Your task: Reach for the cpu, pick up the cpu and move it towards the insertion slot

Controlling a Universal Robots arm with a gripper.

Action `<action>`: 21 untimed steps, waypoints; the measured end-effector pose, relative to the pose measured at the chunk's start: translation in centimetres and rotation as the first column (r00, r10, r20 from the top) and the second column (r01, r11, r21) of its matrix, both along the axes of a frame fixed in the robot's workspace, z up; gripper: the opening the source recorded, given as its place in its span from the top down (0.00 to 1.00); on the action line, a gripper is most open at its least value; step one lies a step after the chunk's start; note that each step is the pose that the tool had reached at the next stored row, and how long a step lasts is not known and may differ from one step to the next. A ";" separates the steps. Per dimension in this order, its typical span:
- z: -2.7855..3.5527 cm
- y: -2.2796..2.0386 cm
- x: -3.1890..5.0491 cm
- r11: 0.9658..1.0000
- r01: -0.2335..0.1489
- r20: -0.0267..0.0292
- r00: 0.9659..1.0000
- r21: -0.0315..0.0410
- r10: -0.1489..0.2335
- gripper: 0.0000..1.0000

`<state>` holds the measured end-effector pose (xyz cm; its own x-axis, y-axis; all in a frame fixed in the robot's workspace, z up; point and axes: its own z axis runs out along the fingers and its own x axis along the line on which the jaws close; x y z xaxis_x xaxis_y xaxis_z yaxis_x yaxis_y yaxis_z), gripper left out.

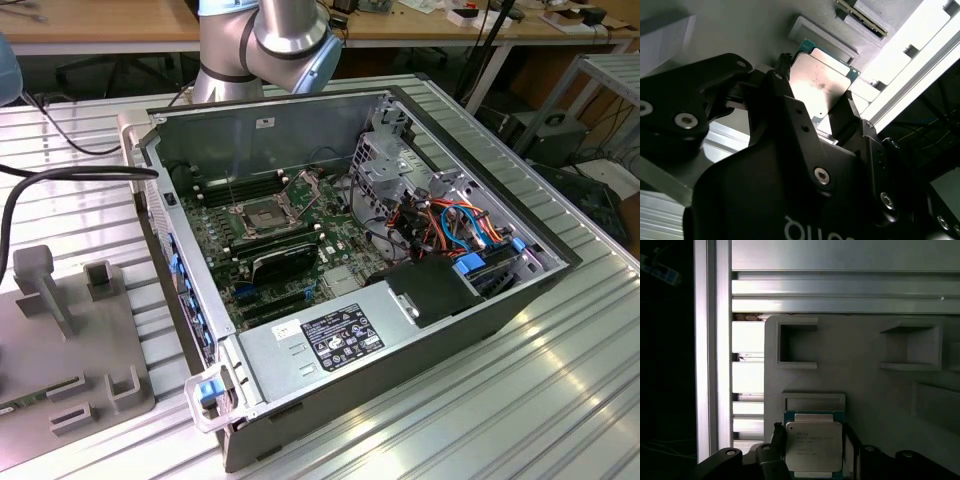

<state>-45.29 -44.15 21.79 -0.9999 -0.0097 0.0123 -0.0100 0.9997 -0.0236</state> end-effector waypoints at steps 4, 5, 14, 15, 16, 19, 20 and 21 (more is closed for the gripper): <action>0.00 0.00 0.00 1.000 0.000 0.000 1.000 0.000 0.000 0.45; 0.01 0.00 0.00 1.000 0.000 0.000 1.000 0.000 0.000 0.45; 0.59 0.00 0.06 1.000 0.000 -0.001 1.000 0.001 0.000 0.45; 0.71 0.00 0.07 1.000 0.000 -0.002 1.000 0.001 0.000 0.45; 0.83 0.00 0.08 1.000 0.000 -0.002 1.000 0.000 0.000 0.45; 1.11 0.00 0.09 1.000 0.000 -0.003 1.000 0.001 0.000 0.45; 1.18 0.00 0.08 1.000 0.000 -0.003 1.000 0.001 0.000 0.45; 1.23 -0.01 0.09 1.000 0.000 -0.003 1.000 0.002 0.000 0.45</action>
<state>-45.20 -44.16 23.01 -0.9998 -0.0097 0.0152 -0.0101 0.9997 -0.0216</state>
